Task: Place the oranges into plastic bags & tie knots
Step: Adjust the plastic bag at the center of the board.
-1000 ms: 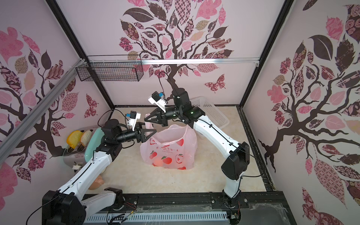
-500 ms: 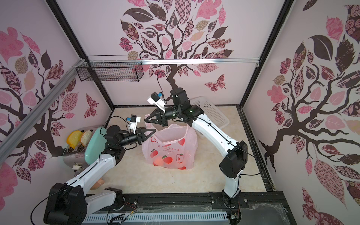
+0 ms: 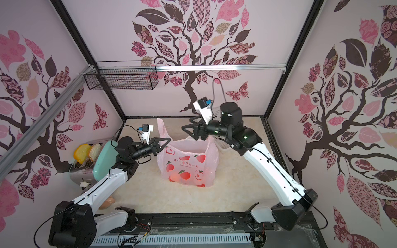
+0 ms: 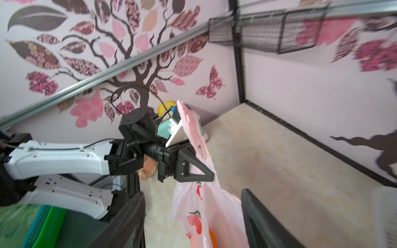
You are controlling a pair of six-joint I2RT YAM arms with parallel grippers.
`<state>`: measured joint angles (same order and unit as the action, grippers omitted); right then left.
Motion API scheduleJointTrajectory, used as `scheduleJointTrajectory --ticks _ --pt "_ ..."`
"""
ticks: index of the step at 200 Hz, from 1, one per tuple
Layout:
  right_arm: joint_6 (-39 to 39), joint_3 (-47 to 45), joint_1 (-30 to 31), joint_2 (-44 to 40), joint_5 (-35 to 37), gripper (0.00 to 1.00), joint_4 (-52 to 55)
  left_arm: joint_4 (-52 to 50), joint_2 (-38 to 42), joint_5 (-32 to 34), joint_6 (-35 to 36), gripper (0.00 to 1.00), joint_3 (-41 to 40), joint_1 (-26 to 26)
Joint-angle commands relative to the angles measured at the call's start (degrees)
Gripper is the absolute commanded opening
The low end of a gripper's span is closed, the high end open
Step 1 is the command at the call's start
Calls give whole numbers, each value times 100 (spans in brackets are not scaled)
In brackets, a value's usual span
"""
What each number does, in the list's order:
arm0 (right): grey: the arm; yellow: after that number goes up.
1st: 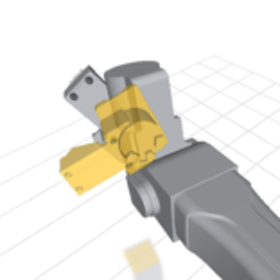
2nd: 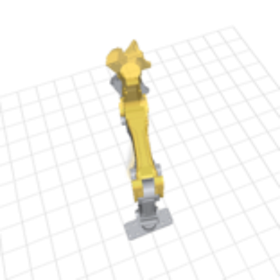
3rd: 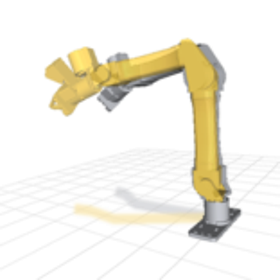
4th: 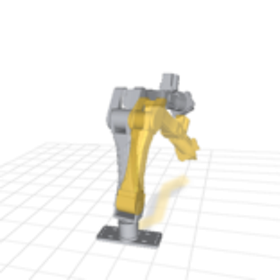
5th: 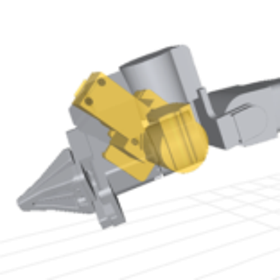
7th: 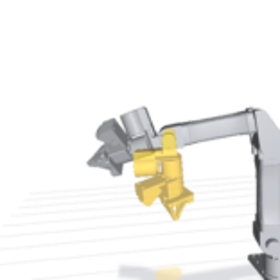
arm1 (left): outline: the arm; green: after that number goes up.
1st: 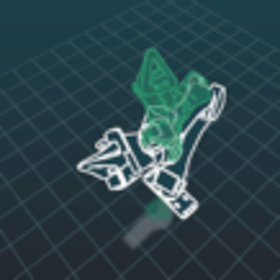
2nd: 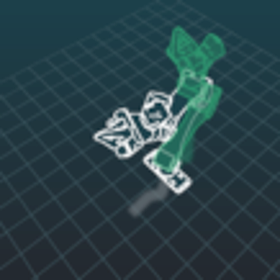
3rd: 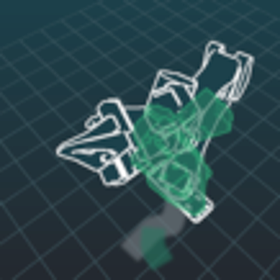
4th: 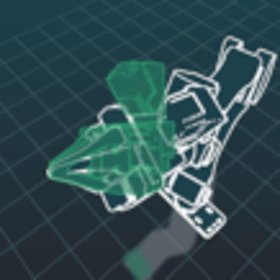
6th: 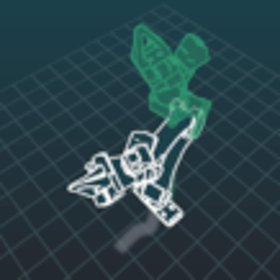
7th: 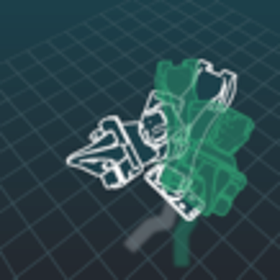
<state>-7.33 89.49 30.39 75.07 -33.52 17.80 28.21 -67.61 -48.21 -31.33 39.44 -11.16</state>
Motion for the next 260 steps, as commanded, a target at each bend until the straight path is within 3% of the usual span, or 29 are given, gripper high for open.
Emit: scheduleJointTrajectory --ticks 1,22,42,68,135,167,177,197,213,260 --pt "-477 -277 -557 -387 558 74 -113 -50 -50 145 -57 0 182 24" --pt "-568 -737 -1090 -533 541 78 -42 -272 -118 185 -92 0 307 19" --pt "-842 -1577 -1525 -771 36 82 -600 -514 -122 199 -44 0 397 24" --pt "-733 -2439 -1571 -1091 -321 99 -1362 -635 -87 130 5 0 406 26" --pt "-596 -3798 -1570 -971 -1460 100 -3325 -748 -128 66 66 0 433 22" --pt "-253 -3685 -1570 -610 -1401 99 -3276 -740 -156 40 42 0 433 26" --pt "-271 -3694 -1565 -524 -1535 97 -3425 -753 -164 39 42 0 437 19" --pt "-329 -3642 -1554 -361 -1920 83 -3658 -788 -160 54 57 0 457 24" --pt "-237 -3598 -1536 -277 -1974 68 -3653 -803 -182 31 58 0 476 22" --pt "-239 -3552 -1528 -46 -2071 41 -3689 -852 -193 4 59 0 519 21"
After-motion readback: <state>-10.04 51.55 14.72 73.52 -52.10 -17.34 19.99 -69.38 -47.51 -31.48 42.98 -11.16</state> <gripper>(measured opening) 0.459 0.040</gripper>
